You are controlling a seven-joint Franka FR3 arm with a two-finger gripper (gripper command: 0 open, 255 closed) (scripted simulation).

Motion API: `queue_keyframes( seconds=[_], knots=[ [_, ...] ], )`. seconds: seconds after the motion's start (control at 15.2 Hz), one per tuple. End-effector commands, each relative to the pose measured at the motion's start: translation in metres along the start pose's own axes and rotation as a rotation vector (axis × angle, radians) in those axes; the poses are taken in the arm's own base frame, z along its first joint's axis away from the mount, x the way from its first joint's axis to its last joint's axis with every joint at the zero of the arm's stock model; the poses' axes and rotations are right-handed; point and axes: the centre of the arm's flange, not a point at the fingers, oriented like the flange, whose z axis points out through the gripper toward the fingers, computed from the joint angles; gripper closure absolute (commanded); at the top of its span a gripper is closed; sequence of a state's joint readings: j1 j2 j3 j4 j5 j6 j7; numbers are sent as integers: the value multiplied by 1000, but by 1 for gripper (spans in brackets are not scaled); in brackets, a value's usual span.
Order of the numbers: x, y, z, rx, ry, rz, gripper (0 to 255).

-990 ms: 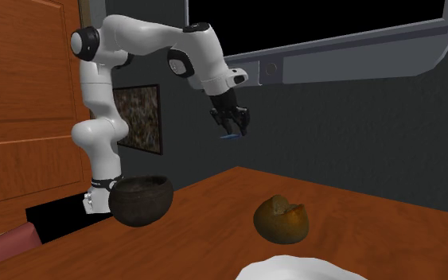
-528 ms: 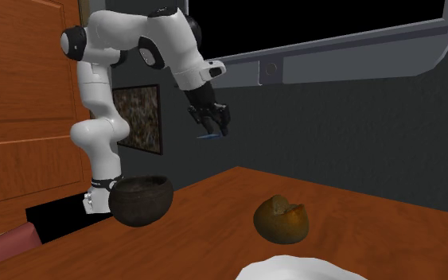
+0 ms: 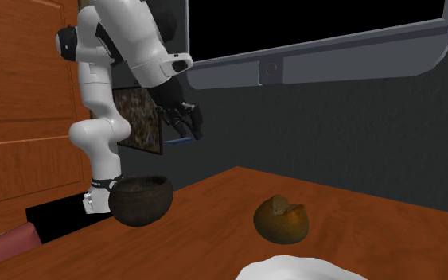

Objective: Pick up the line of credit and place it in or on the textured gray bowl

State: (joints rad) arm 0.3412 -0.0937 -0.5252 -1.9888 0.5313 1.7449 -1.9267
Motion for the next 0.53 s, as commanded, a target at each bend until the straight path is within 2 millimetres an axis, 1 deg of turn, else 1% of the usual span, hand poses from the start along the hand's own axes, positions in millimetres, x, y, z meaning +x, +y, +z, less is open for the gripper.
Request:
queue_keyframes(
  seconds=[0.0,0.46],
  knots=[
    [-19,-3,-15,1,0,-1,255],
    [-92,-14,-69,1,0,-1,255]
  ],
)
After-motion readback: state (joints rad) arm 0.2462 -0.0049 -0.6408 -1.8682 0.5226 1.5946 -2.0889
